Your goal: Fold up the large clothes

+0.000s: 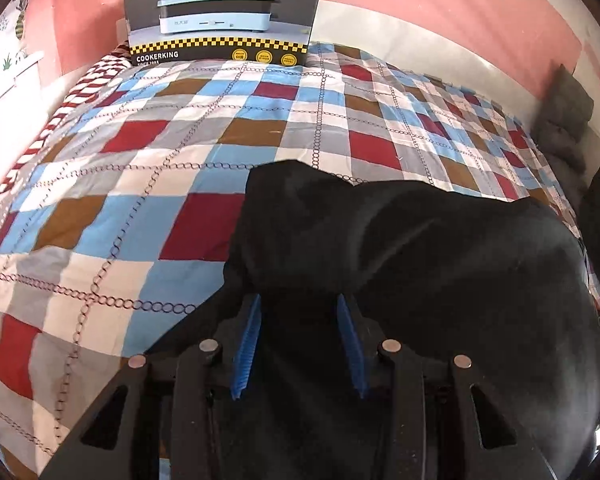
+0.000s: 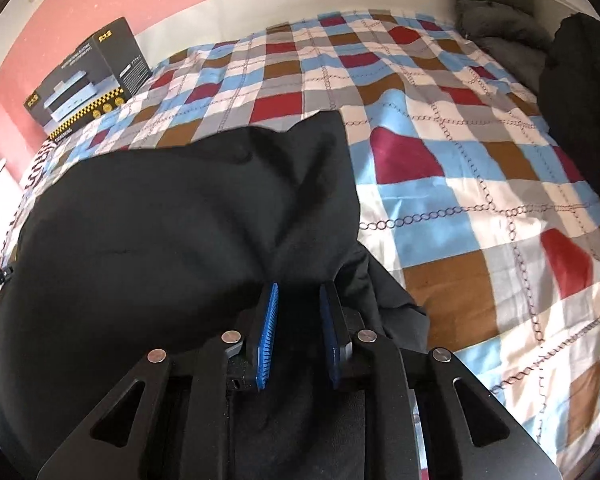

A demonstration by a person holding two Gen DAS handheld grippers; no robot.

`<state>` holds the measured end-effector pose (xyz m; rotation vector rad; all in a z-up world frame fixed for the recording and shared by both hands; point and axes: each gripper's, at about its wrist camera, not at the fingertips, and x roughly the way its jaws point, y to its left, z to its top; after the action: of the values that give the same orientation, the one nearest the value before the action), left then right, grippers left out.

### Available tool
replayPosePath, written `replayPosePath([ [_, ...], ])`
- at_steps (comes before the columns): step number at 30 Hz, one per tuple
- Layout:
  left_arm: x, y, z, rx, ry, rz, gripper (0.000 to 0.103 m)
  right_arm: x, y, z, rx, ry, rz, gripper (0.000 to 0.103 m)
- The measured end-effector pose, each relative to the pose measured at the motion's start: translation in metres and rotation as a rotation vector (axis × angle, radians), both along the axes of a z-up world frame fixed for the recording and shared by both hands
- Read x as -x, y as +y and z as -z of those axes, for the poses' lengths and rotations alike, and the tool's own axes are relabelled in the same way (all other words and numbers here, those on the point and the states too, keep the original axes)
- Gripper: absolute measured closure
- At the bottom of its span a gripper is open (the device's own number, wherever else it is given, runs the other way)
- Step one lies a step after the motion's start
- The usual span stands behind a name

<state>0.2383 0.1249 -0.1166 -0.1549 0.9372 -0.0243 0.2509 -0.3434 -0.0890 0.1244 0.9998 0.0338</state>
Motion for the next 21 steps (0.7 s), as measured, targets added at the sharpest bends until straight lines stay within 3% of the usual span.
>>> replayPosePath([
  [2, 0.008, 0.002, -0.013, -0.022, -0.019, 0.021, 0.061, 0.011, -0.005, -0.017, -0.014, -0.034, 0.005, 0.074],
  [3, 0.012, 0.005, -0.02, -0.026, -0.037, 0.029, 0.059, 0.013, -0.009, -0.021, -0.022, -0.045, 0.004, 0.055],
  [4, 0.019, 0.009, -0.025, -0.031, -0.054, 0.029, 0.056, 0.022, -0.016, -0.026, -0.036, -0.054, 0.008, 0.031],
  [5, 0.025, 0.015, -0.028, -0.033, -0.059, 0.018, 0.046, 0.026, -0.023, -0.025, -0.047, -0.048, 0.015, 0.027],
  [6, 0.031, 0.022, -0.029, -0.025, -0.057, 0.001, 0.04, 0.029, -0.029, -0.024, -0.065, -0.041, 0.02, 0.025],
  [12, 0.054, 0.053, -0.004, 0.175, 0.054, -0.051, 0.038, 0.044, -0.051, -0.001, -0.198, 0.052, 0.061, 0.025],
  [17, 0.066, 0.048, 0.0, 0.236, 0.051, -0.031, 0.027, 0.045, -0.053, 0.009, -0.34, 0.085, 0.041, 0.025],
  [21, 0.058, 0.051, 0.019, 0.256, 0.074, -0.037, 0.008, 0.038, -0.069, 0.03, -0.424, 0.122, 0.068, 0.004],
])
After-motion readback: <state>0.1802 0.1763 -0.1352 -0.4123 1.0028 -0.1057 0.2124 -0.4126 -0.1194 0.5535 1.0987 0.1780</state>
